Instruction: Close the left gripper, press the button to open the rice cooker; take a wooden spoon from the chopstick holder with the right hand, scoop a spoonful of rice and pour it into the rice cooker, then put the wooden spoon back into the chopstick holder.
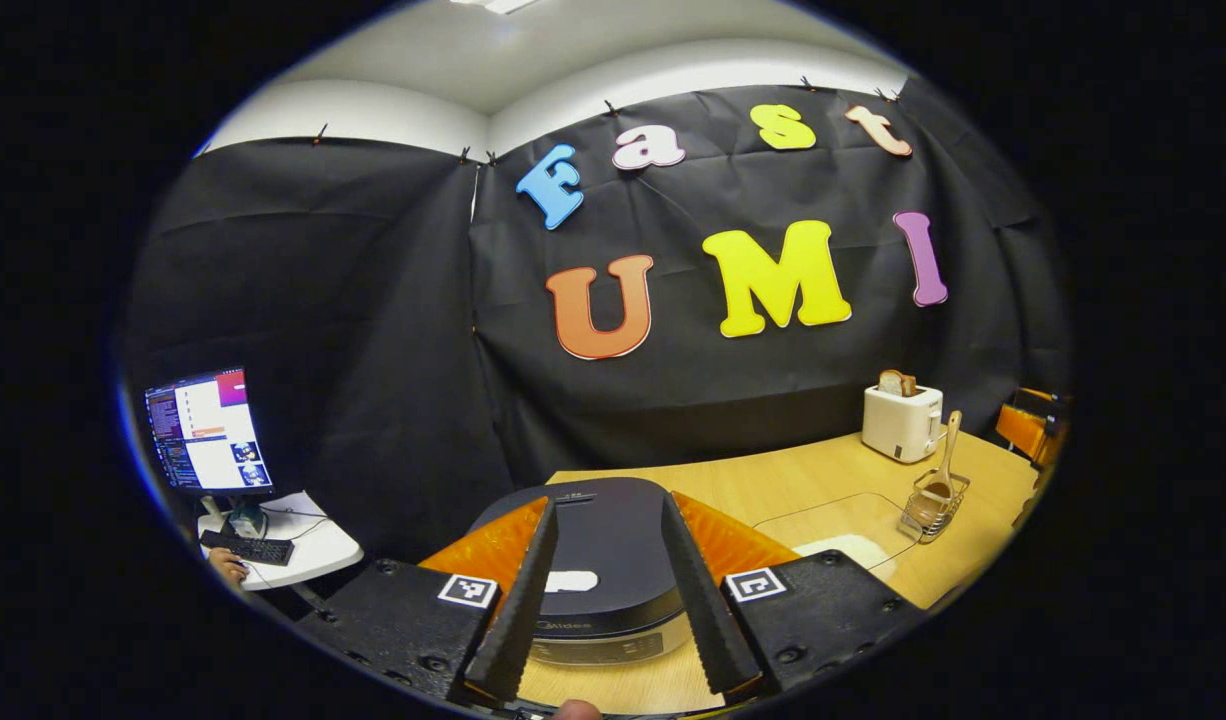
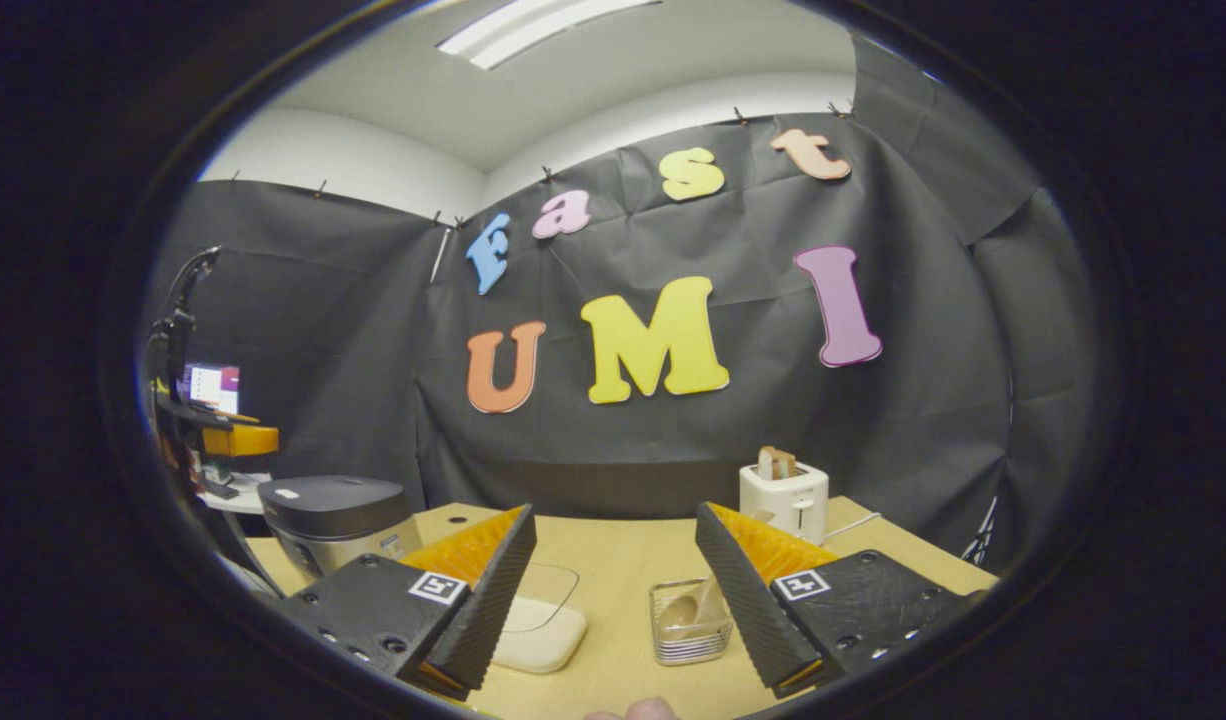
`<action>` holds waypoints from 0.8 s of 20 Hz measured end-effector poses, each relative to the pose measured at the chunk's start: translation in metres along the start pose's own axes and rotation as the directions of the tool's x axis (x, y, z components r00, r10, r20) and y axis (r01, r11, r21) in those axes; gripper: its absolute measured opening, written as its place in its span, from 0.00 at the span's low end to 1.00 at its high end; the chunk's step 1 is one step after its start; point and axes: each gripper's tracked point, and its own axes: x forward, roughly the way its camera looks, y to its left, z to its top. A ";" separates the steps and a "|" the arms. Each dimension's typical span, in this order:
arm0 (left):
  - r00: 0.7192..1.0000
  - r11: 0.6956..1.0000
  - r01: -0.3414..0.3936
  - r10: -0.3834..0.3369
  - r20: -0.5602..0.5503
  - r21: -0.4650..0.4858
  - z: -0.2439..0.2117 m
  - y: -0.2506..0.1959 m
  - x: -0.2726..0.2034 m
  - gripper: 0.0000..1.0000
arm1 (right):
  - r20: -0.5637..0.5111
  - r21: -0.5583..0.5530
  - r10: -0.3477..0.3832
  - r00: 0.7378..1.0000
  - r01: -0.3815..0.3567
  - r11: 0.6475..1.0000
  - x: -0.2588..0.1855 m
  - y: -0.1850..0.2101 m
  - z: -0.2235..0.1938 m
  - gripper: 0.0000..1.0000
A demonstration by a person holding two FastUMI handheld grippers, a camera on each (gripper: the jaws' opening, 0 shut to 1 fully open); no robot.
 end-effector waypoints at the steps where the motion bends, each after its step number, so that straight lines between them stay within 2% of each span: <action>1: 1.000 1.000 0.010 -0.011 -0.014 -0.016 0.001 0.002 0.002 0.66 | -0.002 -0.001 0.007 1.000 -0.007 1.000 0.000 -0.001 -0.001 0.95; 2: 0.999 0.999 0.015 -0.016 -0.031 -0.035 0.001 0.005 0.005 0.65 | -0.004 0.000 0.013 1.000 -0.013 1.000 0.000 -0.001 -0.002 0.96; 4: 0.996 0.997 0.015 -0.022 -0.088 -0.081 -0.011 0.011 0.013 0.57 | -0.005 0.013 0.042 0.999 -0.042 0.999 -0.003 0.000 -0.004 0.96; 5: 0.991 0.995 0.021 -0.034 -0.127 -0.103 -0.017 0.010 0.016 0.42 | -0.004 0.020 0.049 0.999 -0.049 0.999 -0.004 -0.002 -0.003 0.95; 6: 0.985 0.993 0.038 -0.057 -0.164 -0.116 -0.022 0.009 0.019 0.37 | 0.000 0.023 0.048 0.999 -0.048 0.999 -0.007 -0.007 -0.003 0.95; 7: 0.977 0.991 0.057 -0.081 -0.198 -0.121 -0.028 0.007 0.020 0.30 | 0.007 0.022 0.042 0.999 -0.042 0.999 -0.008 -0.011 -0.001 0.91; 8: 0.968 0.990 0.069 -0.097 -0.233 -0.123 -0.035 0.006 0.023 0.28 | 0.017 0.024 0.036 0.999 -0.036 0.999 -0.010 -0.016 0.001 0.91; 9: 0.956 0.989 0.075 -0.107 -0.272 -0.127 -0.043 0.007 0.025 0.17 | 0.024 0.028 0.033 0.999 -0.034 0.999 -0.010 -0.020 0.001 0.95; 11: 0.936 0.990 0.070 -0.107 -0.335 -0.121 -0.057 0.012 0.025 0.03 | 0.031 0.054 0.032 0.999 -0.034 0.998 -0.012 -0.026 -0.002 0.95; 14: 0.919 0.994 0.038 -0.077 -0.386 -0.107 -0.073 0.021 0.026 0.02 | 0.031 0.079 0.030 0.999 -0.032 0.996 -0.013 -0.033 -0.004 0.95; 16: 0.912 0.991 0.035 -0.084 -0.402 -0.128 -0.079 0.022 0.027 0.03 | 0.027 0.087 0.032 0.999 -0.034 0.996 -0.010 -0.034 -0.007 0.95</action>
